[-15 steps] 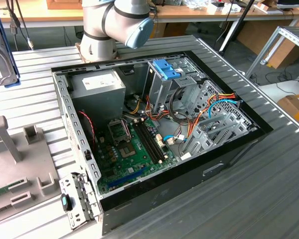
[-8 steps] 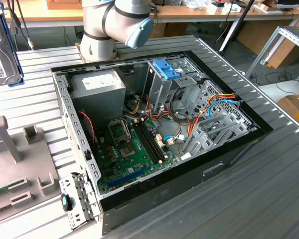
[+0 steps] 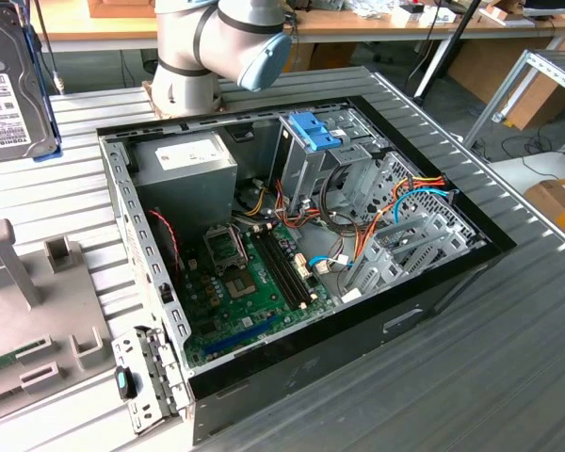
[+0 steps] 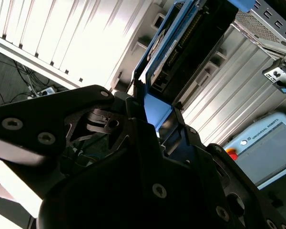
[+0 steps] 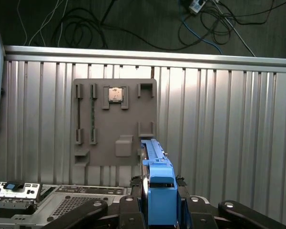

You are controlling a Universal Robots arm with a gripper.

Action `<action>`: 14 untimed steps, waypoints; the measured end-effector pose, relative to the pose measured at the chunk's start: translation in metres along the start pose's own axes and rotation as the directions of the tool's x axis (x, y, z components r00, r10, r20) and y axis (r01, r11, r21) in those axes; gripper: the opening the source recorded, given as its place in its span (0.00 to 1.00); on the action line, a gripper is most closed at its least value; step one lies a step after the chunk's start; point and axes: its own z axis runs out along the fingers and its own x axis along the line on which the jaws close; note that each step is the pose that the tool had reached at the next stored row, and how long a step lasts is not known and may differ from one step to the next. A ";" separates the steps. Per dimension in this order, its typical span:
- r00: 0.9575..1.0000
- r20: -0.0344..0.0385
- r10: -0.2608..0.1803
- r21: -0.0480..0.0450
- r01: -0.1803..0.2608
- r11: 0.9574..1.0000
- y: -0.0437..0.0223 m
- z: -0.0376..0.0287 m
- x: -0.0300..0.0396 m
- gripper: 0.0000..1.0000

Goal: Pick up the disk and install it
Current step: 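Pick up the disk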

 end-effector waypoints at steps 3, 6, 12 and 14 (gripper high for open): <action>1.000 0.000 0.000 0.000 0.000 1.000 -0.0009 0.0000 0.0000 0.36; 1.000 0.000 0.000 0.000 0.000 1.000 -0.0041 0.0000 0.0001 0.36; 1.000 0.000 0.000 0.000 0.000 1.000 -0.0095 0.0000 0.0003 0.36; 1.000 0.000 0.000 0.000 0.000 1.000 -0.0095 -0.0001 0.0003 0.36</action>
